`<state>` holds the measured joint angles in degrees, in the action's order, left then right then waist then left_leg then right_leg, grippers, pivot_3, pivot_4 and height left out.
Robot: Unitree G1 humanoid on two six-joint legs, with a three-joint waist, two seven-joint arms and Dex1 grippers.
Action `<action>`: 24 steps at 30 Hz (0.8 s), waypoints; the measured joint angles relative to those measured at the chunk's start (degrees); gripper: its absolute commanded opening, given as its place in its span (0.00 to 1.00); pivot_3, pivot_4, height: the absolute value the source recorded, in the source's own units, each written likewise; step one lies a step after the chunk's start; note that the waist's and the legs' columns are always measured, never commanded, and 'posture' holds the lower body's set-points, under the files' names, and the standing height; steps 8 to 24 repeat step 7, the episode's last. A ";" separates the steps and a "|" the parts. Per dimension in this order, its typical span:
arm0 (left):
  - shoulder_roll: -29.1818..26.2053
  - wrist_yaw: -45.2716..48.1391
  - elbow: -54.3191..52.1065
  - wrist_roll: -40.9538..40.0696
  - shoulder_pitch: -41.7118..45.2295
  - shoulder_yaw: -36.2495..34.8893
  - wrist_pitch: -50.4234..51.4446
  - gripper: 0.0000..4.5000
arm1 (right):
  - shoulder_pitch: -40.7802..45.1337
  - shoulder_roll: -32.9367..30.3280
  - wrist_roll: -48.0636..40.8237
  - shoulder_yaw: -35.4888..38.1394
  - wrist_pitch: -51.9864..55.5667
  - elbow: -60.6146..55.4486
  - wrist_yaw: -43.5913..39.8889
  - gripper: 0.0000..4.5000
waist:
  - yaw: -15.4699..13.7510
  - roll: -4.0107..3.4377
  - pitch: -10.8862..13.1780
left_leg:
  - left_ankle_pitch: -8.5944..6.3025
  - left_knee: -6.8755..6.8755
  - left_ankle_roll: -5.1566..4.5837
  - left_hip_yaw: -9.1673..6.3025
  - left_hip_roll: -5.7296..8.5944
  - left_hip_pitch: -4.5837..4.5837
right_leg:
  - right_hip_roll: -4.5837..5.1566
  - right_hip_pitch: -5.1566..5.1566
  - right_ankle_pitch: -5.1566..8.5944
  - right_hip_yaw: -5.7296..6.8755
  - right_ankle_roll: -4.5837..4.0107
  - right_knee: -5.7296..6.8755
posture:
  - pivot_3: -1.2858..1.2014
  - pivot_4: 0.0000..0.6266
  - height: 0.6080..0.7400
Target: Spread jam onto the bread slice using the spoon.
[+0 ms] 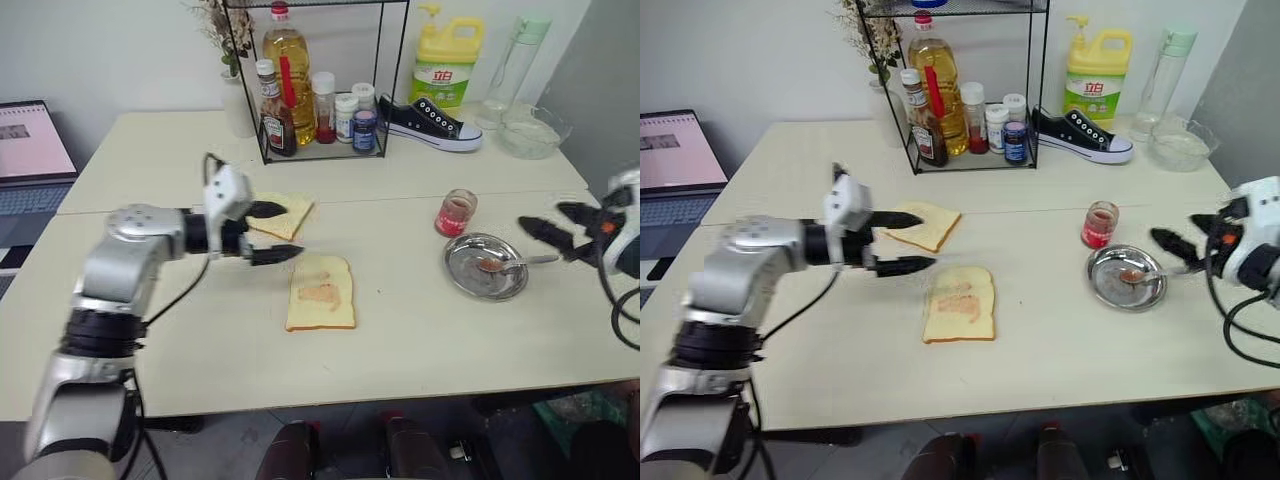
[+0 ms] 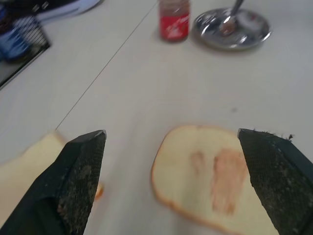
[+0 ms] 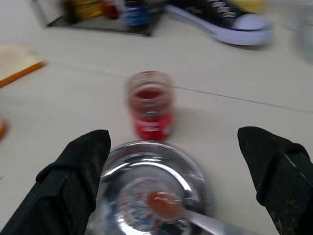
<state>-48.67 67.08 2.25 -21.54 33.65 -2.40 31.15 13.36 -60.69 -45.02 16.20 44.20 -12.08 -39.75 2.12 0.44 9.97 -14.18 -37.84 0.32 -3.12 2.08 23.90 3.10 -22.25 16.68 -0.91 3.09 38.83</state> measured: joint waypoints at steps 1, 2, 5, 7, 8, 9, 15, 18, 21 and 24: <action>-1.60 0.06 -0.27 -0.48 -1.16 -1.38 1.00 1.00 | -1.02 -1.01 0.35 -0.89 -0.09 -1.94 -2.34 1.00 | -0.25 0.03 0.02 | 0.00 -0.01 0.00 0.01 0.02 0.00 | 0.03 0.00 0.00 -0.01 0.00 0.00 | 0.52 0.24 1.00; -3.87 0.36 -0.87 -1.28 -3.27 -3.33 2.23 1.00 | -2.49 -2.54 1.01 -2.09 -0.16 -4.31 -5.28 1.00 | -0.38 0.03 0.02 | 0.00 -0.02 0.00 0.02 0.05 0.01 | 0.08 -0.01 0.00 -0.01 0.00 -0.01 | 0.52 0.24 1.00; -7.97 1.27 -2.22 -2.71 -9.03 -7.97 3.65 1.00 | -5.53 -4.64 3.15 -3.55 -1.53 -7.70 -10.54 1.00 | -0.81 0.19 0.11 | 0.00 -0.08 0.00 -0.02 0.06 0.00 | 0.19 0.04 0.00 -0.01 0.00 -0.01 | 0.52 0.24 1.00; -9.59 1.79 -3.16 -3.04 -13.41 -10.34 3.52 1.00 | -6.11 -4.56 4.48 -3.73 -2.37 -7.99 -11.84 1.00 | -1.17 0.23 0.13 | 0.00 -0.08 0.01 -0.04 0.10 0.00 | 0.43 0.05 -0.01 -0.04 -0.01 0.00 | 0.52 0.24 1.00; -9.59 1.79 -3.16 -3.04 -13.41 -10.34 3.52 1.00 | -6.11 -4.56 4.48 -3.73 -2.37 -7.99 -11.84 1.00 | -1.17 0.23 0.13 | 0.00 -0.08 0.01 -0.04 0.10 0.00 | 0.43 0.05 -0.01 -0.04 -0.01 0.00 | 0.52 0.24 1.00; -9.59 1.79 -3.16 -3.04 -13.41 -10.34 3.52 1.00 | -6.11 -4.56 4.48 -3.73 -2.37 -7.99 -11.84 1.00 | -1.17 0.23 0.13 | 0.00 -0.08 0.01 -0.04 0.10 0.00 | 0.43 0.05 -0.01 -0.04 -0.01 0.00 | 0.52 0.24 1.00; -9.59 1.79 -3.16 -3.04 -13.41 -10.34 3.52 1.00 | -6.11 -4.56 4.48 -3.73 -2.37 -7.99 -11.84 1.00 | -1.17 0.23 0.13 | 0.00 -0.08 0.01 -0.04 0.10 0.00 | 0.43 0.05 -0.01 -0.04 -0.01 0.00 | 0.52 0.24 1.00; -9.59 1.79 -3.16 -3.04 -13.41 -10.34 3.52 1.00 | -6.11 -4.56 4.48 -3.73 -2.37 -7.99 -11.84 1.00 | -1.17 0.23 0.13 | 0.00 -0.08 0.01 -0.04 0.10 0.00 | 0.43 0.05 -0.01 -0.04 -0.01 0.00 | 0.52 0.24 1.00; -9.59 1.79 -3.16 -3.04 -13.41 -10.34 3.52 1.00 | -6.11 -4.56 4.48 -3.73 -2.37 -7.99 -11.84 1.00 | -1.17 0.23 0.13 | 0.00 -0.08 0.01 -0.04 0.10 0.00 | 0.43 0.05 -0.01 -0.04 -0.01 0.00 | 0.52 0.24 1.00; -9.59 1.79 -3.16 -3.04 -13.41 -10.34 3.52 1.00 | -6.11 -4.56 4.48 -3.73 -2.37 -7.99 -11.84 1.00 | -1.17 0.23 0.13 | 0.00 -0.08 0.01 -0.04 0.10 0.00 | 0.43 0.05 -0.01 -0.04 -0.01 0.00 | 0.52 0.24 1.00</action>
